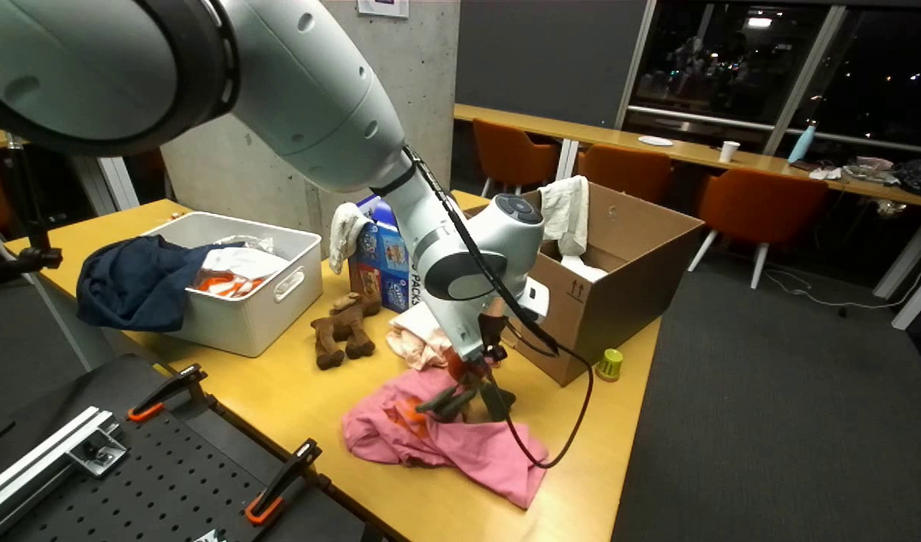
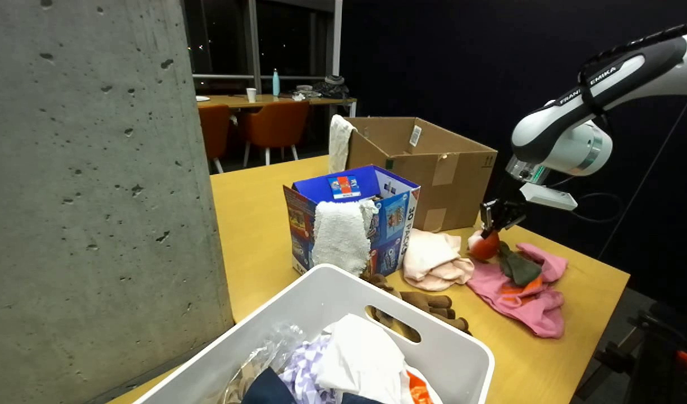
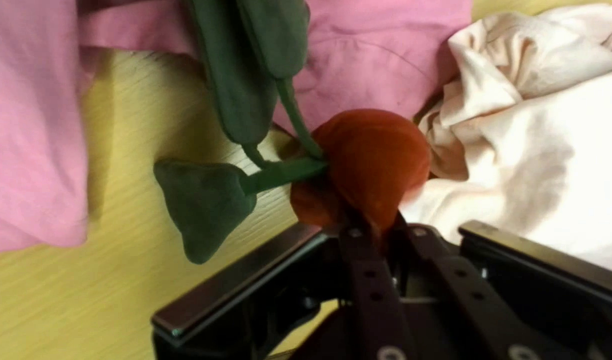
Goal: Remove the pink and peach shirts, the moose toy and the turnip plushie out of the basket
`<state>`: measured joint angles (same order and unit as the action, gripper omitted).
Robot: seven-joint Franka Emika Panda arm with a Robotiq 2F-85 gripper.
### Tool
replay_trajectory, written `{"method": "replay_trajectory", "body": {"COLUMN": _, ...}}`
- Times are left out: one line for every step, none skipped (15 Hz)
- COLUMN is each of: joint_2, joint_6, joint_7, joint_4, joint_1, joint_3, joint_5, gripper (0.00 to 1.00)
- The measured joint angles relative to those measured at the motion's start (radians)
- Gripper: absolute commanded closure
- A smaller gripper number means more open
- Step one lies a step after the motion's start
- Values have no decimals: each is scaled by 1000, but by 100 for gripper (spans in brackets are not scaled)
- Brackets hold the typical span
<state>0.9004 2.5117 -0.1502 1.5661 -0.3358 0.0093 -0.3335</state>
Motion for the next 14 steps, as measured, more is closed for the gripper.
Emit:
{"method": "replay_trajectory", "body": {"joint_2": 7, "joint_6": 0, "joint_7": 10, "joint_4": -7, "joint_1": 0, "joint_3": -7, "joint_5": 0, "gripper": 97}}
{"method": "replay_trajectory", "body": {"joint_2": 11, "joint_6": -1, "joint_7": 21, "joint_4": -13, "joint_1": -1, "joint_3": -15, "joint_5": 0, "gripper": 97}}
{"method": "replay_trajectory", "body": {"joint_2": 13, "joint_6": -2, "joint_7": 31, "joint_4": -17, "joint_1": -1, "joint_3": -22, "joint_5": 1, "gripper": 65}}
{"method": "replay_trajectory", "body": {"joint_2": 14, "joint_6": -6, "joint_7": 42, "joint_4": -21, "joint_1": -1, "joint_3": -29, "joint_5": 2, "gripper": 63}}
{"method": "replay_trajectory", "body": {"joint_2": 15, "joint_6": -12, "joint_7": 52, "joint_4": -25, "joint_1": -1, "joint_3": -35, "joint_5": 5, "gripper": 57}}
{"method": "replay_trajectory", "body": {"joint_2": 15, "joint_6": -17, "joint_7": 62, "joint_4": -29, "joint_1": -1, "joint_3": -40, "joint_5": 9, "gripper": 49}}
{"method": "replay_trajectory", "body": {"joint_2": 15, "joint_6": -20, "joint_7": 70, "joint_4": -31, "joint_1": -1, "joint_3": -42, "joint_5": 13, "gripper": 42}}
{"method": "replay_trajectory", "body": {"joint_2": 15, "joint_6": -21, "joint_7": 78, "joint_4": -33, "joint_1": 0, "joint_3": -44, "joint_5": 17, "gripper": 34}}
{"method": "replay_trajectory", "body": {"joint_2": 15, "joint_6": -21, "joint_7": 83, "joint_4": -35, "joint_1": 1, "joint_3": -45, "joint_5": 20, "gripper": 27}}
{"method": "replay_trajectory", "body": {"joint_2": 14, "joint_6": -21, "joint_7": 90, "joint_4": -34, "joint_1": 3, "joint_3": -46, "joint_5": 22, "gripper": 20}}
{"method": "replay_trajectory", "body": {"joint_2": 8, "joint_6": -20, "joint_7": 98, "joint_4": -27, "joint_1": 5, "joint_3": -48, "joint_5": 23, "gripper": 12}}
{"method": "replay_trajectory", "body": {"joint_2": -6, "joint_6": -19, "joint_7": 107, "joint_4": -10, "joint_1": 9, "joint_3": -50, "joint_5": 23, "gripper": 5}}
{"method": "replay_trajectory", "body": {"joint_2": -29, "joint_6": -18, "joint_7": 121, "joint_4": 22, "joint_1": 15, "joint_3": -54, "joint_5": 23, "gripper": 0}}
{"method": "replay_trajectory", "body": {"joint_2": -62, "joint_6": -14, "joint_7": 134, "joint_4": 66, "joint_1": 23, "joint_3": -59, "joint_5": 23, "gripper": 0}}
